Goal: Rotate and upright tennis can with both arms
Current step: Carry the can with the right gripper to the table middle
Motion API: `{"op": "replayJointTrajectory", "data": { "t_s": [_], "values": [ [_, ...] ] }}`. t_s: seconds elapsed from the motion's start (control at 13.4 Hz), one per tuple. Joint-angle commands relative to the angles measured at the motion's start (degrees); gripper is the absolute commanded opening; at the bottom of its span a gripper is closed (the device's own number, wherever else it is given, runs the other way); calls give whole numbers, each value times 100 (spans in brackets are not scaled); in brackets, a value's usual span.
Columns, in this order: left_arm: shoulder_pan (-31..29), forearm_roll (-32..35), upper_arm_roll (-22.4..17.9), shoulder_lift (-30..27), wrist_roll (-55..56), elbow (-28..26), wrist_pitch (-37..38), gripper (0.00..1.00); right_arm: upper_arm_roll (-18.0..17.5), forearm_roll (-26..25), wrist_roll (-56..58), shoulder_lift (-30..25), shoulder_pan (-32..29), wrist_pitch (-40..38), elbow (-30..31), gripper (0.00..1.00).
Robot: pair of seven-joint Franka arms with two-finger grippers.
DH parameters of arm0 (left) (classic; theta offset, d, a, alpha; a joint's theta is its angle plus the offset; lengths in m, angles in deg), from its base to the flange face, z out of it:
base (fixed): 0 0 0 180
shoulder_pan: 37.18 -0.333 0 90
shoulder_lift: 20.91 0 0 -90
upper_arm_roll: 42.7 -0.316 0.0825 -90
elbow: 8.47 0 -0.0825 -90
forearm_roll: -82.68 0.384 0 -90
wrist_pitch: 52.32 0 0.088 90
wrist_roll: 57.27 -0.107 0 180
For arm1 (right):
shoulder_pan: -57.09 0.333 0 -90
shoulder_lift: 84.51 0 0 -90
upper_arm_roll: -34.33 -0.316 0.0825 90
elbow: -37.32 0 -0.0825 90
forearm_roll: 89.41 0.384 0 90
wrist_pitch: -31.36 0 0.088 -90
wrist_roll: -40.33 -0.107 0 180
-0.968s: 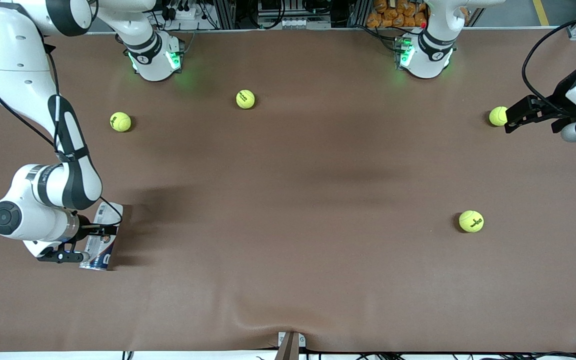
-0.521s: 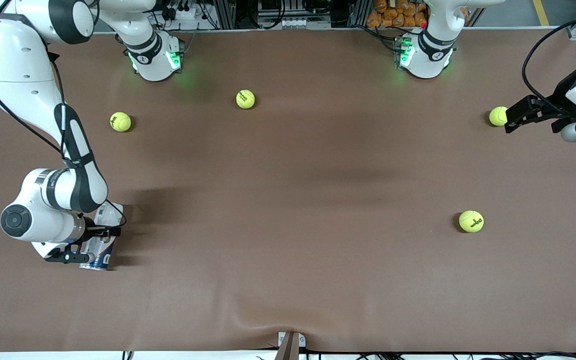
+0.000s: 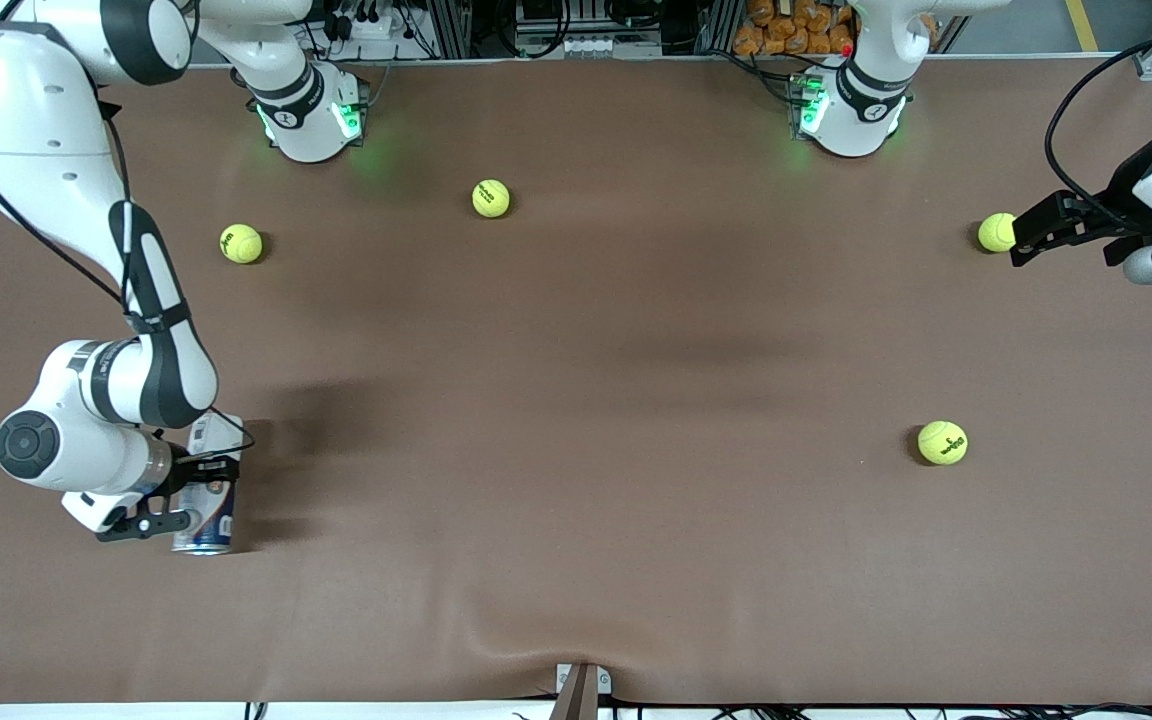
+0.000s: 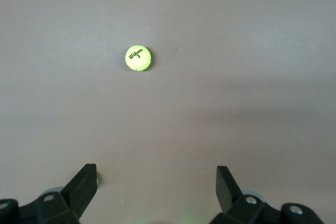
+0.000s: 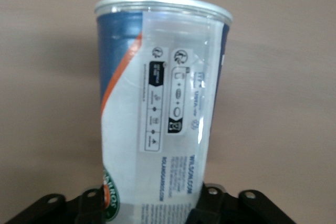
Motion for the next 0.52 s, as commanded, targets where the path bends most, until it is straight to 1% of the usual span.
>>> {"op": "replayJointTrajectory", "data": {
  "t_s": [0.0, 0.22, 0.3, 0.45],
  "values": [
    [-41, 65, 29, 48, -23, 114, 103, 100, -239, -35, 418, -594, 477, -575, 61, 44],
    [-41, 65, 29, 48, -23, 114, 94, 100, -240, -71, 1077, -780, 1188, -567, 44, 45],
    [-41, 65, 29, 48, -23, 114, 94, 100, -240, -62, 1358, -771, 1400, -541, 9, 48],
    [-41, 65, 29, 48, -23, 114, 94, 100, -240, -53, 1833, -693, 1900, -428, 0, 49]
  ]
}}
